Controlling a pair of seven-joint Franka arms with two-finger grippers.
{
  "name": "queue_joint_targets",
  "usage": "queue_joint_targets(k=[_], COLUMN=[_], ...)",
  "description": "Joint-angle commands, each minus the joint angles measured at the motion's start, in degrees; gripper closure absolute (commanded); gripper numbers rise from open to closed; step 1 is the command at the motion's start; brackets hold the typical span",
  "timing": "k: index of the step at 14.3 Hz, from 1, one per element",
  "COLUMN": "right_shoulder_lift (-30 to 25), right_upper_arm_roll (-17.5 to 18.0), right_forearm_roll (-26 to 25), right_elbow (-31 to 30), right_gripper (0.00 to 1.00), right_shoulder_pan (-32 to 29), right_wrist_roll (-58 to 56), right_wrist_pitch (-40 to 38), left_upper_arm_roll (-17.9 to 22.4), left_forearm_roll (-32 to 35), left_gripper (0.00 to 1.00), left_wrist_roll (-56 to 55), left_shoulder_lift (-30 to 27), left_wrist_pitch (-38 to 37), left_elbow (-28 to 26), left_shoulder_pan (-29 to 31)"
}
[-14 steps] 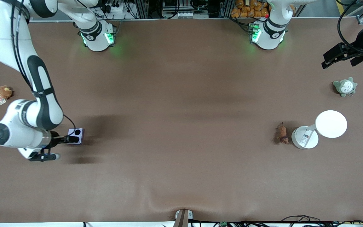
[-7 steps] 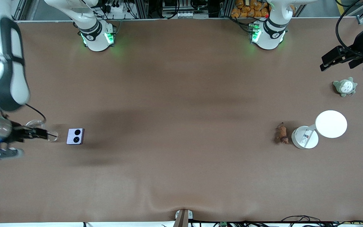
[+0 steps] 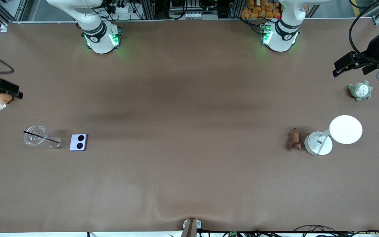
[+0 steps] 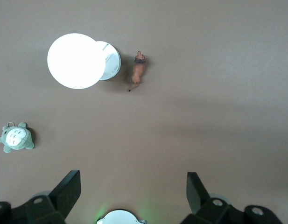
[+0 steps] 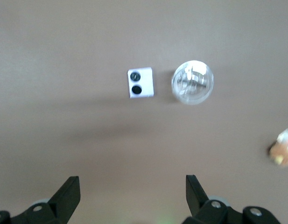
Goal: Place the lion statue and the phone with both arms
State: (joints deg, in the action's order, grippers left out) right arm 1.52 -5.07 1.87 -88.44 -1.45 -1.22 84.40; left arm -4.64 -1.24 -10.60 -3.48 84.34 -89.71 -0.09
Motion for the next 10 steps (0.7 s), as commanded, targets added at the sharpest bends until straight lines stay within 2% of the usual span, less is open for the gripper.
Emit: queue_joint_targets(k=[1,10], right_shoulder_lift=[-5.03,-6.79], right_upper_arm_roll=[0.93,1.11], right_forearm_roll=[1.21,-0.20], right_elbow=[-4.98,-5.87], right_gripper=[0.00,0.00], right_shoulder_pan=[-0.05,0.84], right_wrist_roll=[4.29,3.59], right_wrist_pitch=[0.42,0.59], left_upper_arm_roll=[-0.28,-0.19], left_forearm_roll=[0.71,1.68], left_gripper=[0.00,0.00], left_wrist_roll=[-0.30,-0.82], left_shoulder_lift=[-1.18,-2.94], left_wrist_pitch=[-0.40,-1.11], left_elbow=[-0.82,-0.73], left_shoulder_pan=[0.08,1.84])
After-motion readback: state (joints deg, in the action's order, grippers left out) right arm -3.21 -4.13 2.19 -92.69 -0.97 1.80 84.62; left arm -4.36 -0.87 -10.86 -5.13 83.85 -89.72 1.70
